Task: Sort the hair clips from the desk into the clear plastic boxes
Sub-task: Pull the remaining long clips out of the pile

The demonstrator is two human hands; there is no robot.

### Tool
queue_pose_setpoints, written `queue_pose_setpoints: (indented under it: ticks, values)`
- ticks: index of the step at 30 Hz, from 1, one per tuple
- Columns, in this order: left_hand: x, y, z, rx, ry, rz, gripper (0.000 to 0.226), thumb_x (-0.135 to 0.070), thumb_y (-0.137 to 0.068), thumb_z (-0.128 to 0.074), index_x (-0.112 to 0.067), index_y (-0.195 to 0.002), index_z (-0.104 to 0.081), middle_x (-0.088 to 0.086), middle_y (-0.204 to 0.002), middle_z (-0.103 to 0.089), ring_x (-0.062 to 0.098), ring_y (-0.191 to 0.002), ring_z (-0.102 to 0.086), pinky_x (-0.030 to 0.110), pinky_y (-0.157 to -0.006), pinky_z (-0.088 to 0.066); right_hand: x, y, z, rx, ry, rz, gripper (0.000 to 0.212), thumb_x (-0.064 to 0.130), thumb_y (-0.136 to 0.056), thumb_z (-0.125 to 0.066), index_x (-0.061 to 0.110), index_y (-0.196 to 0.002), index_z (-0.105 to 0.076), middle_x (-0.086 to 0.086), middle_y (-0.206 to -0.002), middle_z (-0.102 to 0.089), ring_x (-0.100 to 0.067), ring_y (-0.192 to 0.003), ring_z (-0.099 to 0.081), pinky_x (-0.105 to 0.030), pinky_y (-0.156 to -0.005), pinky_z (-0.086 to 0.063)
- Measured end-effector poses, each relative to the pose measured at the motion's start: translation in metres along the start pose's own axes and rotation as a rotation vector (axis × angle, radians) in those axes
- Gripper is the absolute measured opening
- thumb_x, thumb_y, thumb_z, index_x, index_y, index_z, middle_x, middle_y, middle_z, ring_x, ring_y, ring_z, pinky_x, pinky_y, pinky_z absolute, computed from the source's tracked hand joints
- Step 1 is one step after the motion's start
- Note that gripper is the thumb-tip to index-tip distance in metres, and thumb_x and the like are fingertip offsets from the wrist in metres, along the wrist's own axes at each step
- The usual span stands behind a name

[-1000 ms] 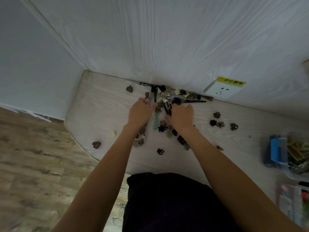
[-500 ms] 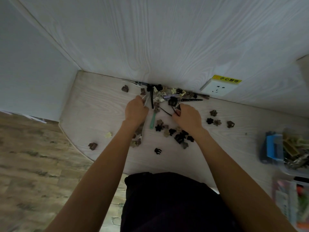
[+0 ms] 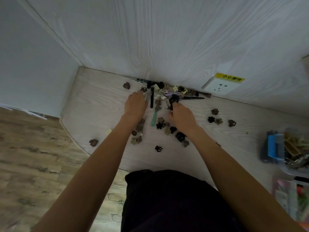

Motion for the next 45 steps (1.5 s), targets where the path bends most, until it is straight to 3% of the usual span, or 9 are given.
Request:
queue_pose_setpoints:
  ticks: [3,5,11,20,25,30,35,39,45]
  values:
    - [-0.007,-0.003,0.001,0.052,-0.034,-0.001,0.031,-0.017,-0.093,-0.047,0.004,-0.116,-0.044,0.023,-0.118,-0.054,0.035,-0.11,-0.051,0.035,-0.088,-0.039,0.015,0.005,0.013,-0.029,-0.119,0.11,0.015,0.019,-0.094,-0.045,0.007,-0.104,-0.045,-0.008,-0.079,-0.047,-0.022,-0.067,-0.043,-0.032,-0.06,-0.03]
    - [-0.01,-0.002,-0.001,0.11,-0.062,-0.001,0.031,-0.014,-0.09,-0.051,0.005,-0.115,-0.046,0.023,-0.118,-0.055,0.035,-0.11,-0.052,0.035,-0.088,-0.04,0.033,0.006,0.017,0.021,-0.08,0.234,0.029,0.018,-0.09,-0.05,0.007,-0.116,-0.044,-0.007,-0.075,-0.049,-0.023,-0.065,-0.046,-0.034,-0.056,-0.036]
    - [0.002,0.002,0.011,0.07,0.007,-0.038,0.03,-0.019,-0.097,-0.037,0.004,-0.105,-0.055,0.024,-0.109,-0.059,0.037,-0.101,-0.056,0.039,-0.081,-0.041,0.062,-0.007,-0.004,0.178,0.293,0.461,0.037,0.012,-0.092,-0.046,0.008,-0.129,-0.048,-0.014,-0.124,-0.054,-0.033,-0.098,-0.059,-0.038,-0.071,-0.045]
    - [0.034,0.039,0.013,-0.07,0.122,-0.029,0.027,-0.022,-0.1,-0.031,-0.002,-0.11,-0.045,0.021,-0.092,-0.064,0.035,-0.078,-0.059,0.035,-0.063,-0.037,0.054,0.0,-0.011,0.169,0.354,0.509,0.029,0.0,-0.091,-0.043,0.002,-0.118,-0.052,-0.017,-0.129,-0.049,-0.035,-0.08,-0.059,-0.037,-0.059,-0.038]
    - [0.033,0.032,0.009,0.033,0.032,-0.11,0.045,-0.044,-0.084,-0.06,-0.014,-0.116,-0.048,0.012,-0.104,-0.065,0.03,-0.094,-0.061,0.033,-0.072,-0.041,0.028,0.012,0.004,0.088,0.14,0.339,0.025,0.016,-0.097,-0.041,0.0,-0.116,-0.045,-0.017,-0.105,-0.053,-0.027,-0.075,-0.052,-0.036,-0.058,-0.037]
    - [0.035,0.013,0.003,0.114,-0.065,-0.132,0.038,-0.048,-0.084,-0.059,-0.015,-0.102,-0.057,0.01,-0.106,-0.062,0.03,-0.098,-0.059,0.035,-0.077,-0.043,0.022,0.009,0.017,0.039,-0.106,0.194,0.04,0.018,-0.094,-0.043,0.001,-0.129,-0.034,-0.002,-0.064,-0.045,-0.017,-0.054,-0.04,-0.03,-0.045,-0.025]
    - [0.038,0.022,0.006,0.081,-0.04,-0.142,0.037,-0.038,-0.097,-0.038,-0.004,-0.107,-0.049,0.015,-0.103,-0.056,0.032,-0.091,-0.058,0.035,-0.07,-0.039,0.041,-0.007,0.027,-0.073,-0.052,0.186,0.026,0.025,-0.093,-0.049,0.004,-0.107,-0.052,-0.015,-0.086,-0.064,-0.029,-0.074,-0.059,-0.034,-0.058,-0.04]
    - [0.045,0.059,0.02,-0.061,0.139,-0.038,0.031,-0.031,-0.1,-0.032,-0.002,-0.107,-0.04,0.01,-0.073,-0.055,0.033,-0.066,-0.058,0.034,-0.057,-0.036,0.059,-0.035,0.021,-0.089,0.064,0.135,0.022,0.023,-0.094,-0.047,0.003,-0.099,-0.056,-0.015,-0.093,-0.065,-0.028,-0.082,-0.06,-0.03,-0.058,-0.036]
    - [0.029,0.106,-0.003,-0.04,0.117,0.096,0.033,-0.041,-0.092,-0.049,-0.009,-0.099,-0.051,0.016,-0.085,-0.067,0.035,-0.078,-0.063,0.033,-0.06,-0.036,0.069,-0.06,0.003,-0.119,0.297,0.125,0.017,0.004,-0.093,-0.043,0.01,-0.081,-0.053,-0.01,-0.082,-0.064,-0.02,-0.064,-0.048,-0.026,-0.047,-0.023]
Point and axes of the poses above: each hand's wrist, its own y-axis away from the middle knuckle, its own z-axis out of the back of the hand, x = y × z, the point moved 8 cm from there along -y, towards the middle knuckle
